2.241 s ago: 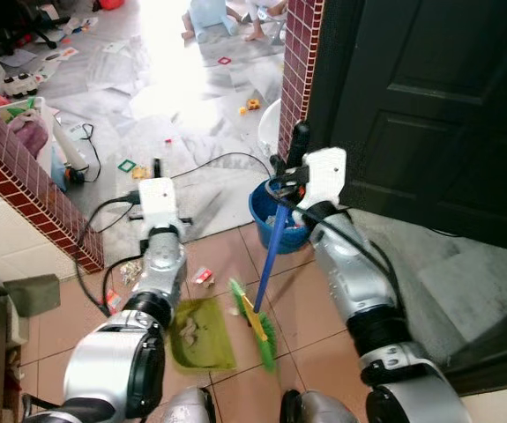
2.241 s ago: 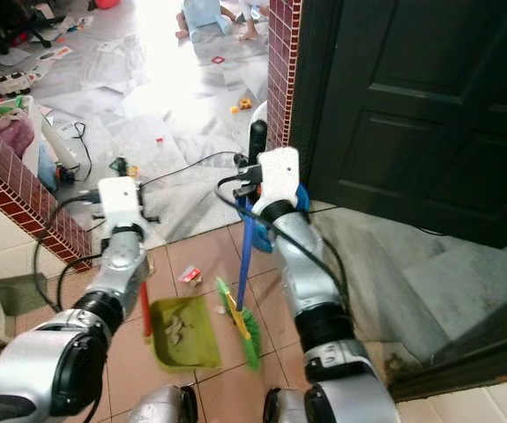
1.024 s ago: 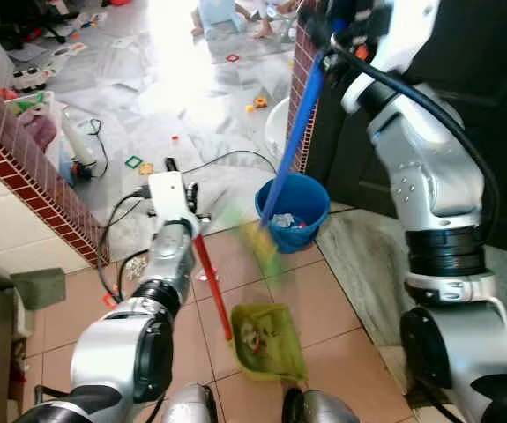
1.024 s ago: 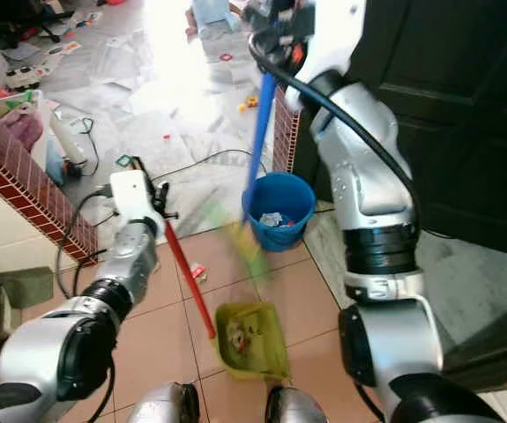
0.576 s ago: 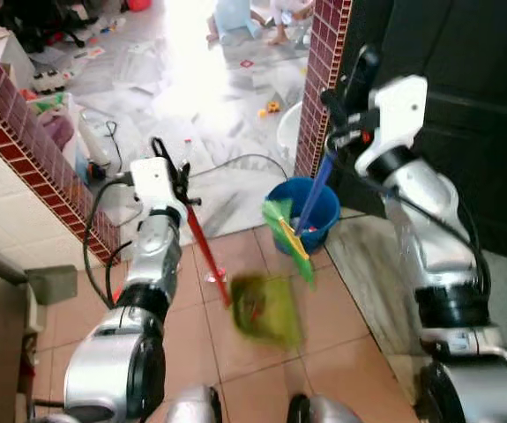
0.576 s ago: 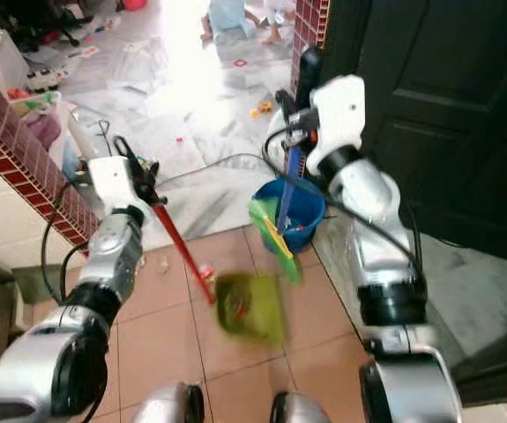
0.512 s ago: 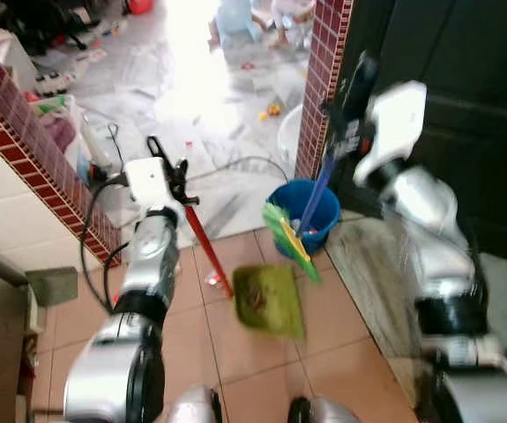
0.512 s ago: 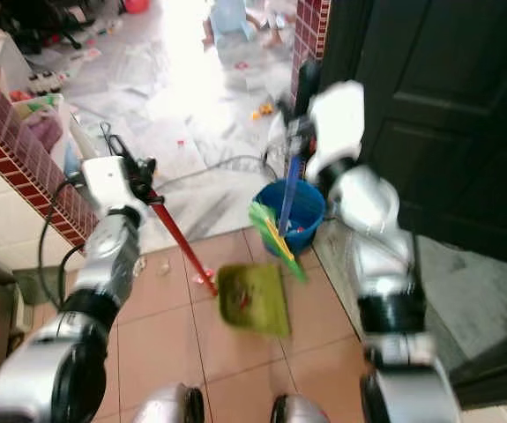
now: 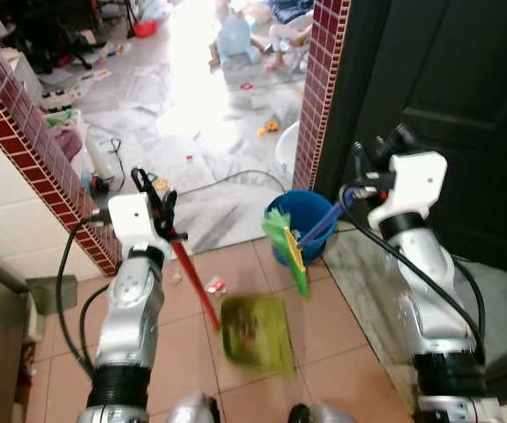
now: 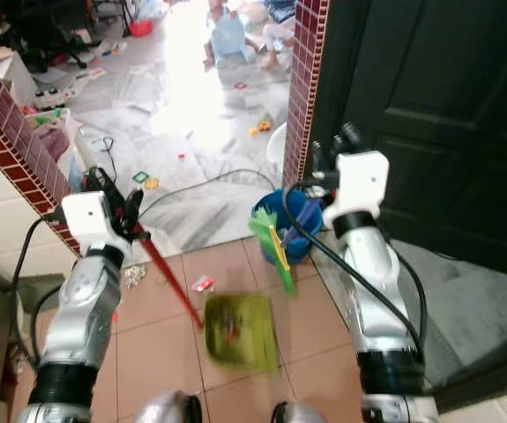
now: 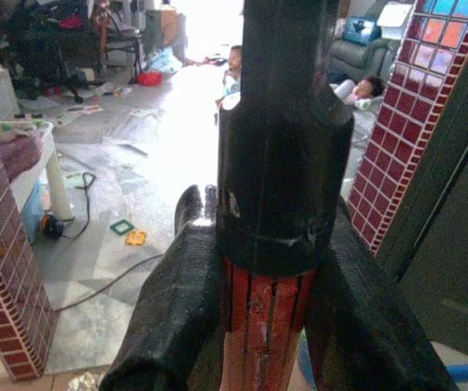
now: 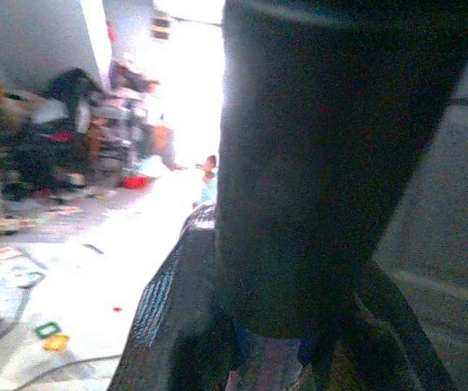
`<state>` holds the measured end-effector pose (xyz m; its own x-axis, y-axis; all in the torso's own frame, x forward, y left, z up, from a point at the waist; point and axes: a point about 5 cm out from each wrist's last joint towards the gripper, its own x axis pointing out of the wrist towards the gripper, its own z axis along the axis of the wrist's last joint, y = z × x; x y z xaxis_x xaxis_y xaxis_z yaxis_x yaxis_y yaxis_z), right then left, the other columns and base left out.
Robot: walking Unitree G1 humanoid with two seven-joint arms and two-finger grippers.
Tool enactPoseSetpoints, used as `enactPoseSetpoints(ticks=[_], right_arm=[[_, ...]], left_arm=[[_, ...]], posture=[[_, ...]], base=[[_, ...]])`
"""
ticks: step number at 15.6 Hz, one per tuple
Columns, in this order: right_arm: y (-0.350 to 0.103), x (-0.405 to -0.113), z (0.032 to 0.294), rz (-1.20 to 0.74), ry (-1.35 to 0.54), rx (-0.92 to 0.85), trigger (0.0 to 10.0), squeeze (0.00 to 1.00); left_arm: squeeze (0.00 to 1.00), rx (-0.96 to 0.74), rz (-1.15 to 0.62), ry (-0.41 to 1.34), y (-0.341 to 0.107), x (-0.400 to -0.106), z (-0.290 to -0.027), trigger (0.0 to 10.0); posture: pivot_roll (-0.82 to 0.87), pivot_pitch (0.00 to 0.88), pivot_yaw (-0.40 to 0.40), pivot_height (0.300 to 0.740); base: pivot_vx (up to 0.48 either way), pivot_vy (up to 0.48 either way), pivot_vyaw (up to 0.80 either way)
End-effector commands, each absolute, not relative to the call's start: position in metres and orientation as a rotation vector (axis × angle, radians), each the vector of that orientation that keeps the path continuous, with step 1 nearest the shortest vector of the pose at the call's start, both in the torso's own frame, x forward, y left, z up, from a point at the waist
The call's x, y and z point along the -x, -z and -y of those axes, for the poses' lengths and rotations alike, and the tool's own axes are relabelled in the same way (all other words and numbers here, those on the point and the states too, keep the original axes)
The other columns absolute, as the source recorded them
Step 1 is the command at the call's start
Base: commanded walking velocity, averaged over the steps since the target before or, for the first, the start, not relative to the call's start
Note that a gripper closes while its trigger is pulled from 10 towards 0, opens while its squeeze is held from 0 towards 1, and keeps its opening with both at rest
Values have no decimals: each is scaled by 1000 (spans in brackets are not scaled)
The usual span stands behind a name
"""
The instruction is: Sweep floor
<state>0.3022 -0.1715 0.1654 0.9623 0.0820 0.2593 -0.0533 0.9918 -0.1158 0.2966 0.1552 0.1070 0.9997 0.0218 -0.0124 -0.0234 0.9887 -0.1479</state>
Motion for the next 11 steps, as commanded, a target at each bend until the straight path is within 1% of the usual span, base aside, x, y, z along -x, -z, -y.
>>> enactPoseSetpoints(ticks=[1, 3, 5, 8, 11], right_arm=[[-147, -301, 191, 159, 31, 171, 10000, 0], [-137, -299, 193, 110, 62, 203, 10000, 0], [-128, -296, 196, 62, 113, 181, 10000, 0], [-128, -293, 192, 68, 137, 176, 10000, 0], [-136, -296, 194, 88, 156, 208, 10000, 0]], left_arm=[[0, 160, 102, -22, -137, -300, -157, 10000], [0, 156, 133, -42, -151, -299, -164, 10000], [0, 130, 189, -18, -171, -300, -163, 10000], [0, 102, 163, -11, -170, -297, -163, 10000], [0, 94, 157, -10, -173, -298, -162, 10000]], posture=[[-113, 0, 52, 740], [-114, 0, 47, 740], [-107, 0, 48, 740], [-111, 0, 56, 740], [-111, 0, 55, 740]], base=[[0, 0, 0], [0, 0, 0], [0, 0, 0], [0, 0, 0], [0, 0, 0]])
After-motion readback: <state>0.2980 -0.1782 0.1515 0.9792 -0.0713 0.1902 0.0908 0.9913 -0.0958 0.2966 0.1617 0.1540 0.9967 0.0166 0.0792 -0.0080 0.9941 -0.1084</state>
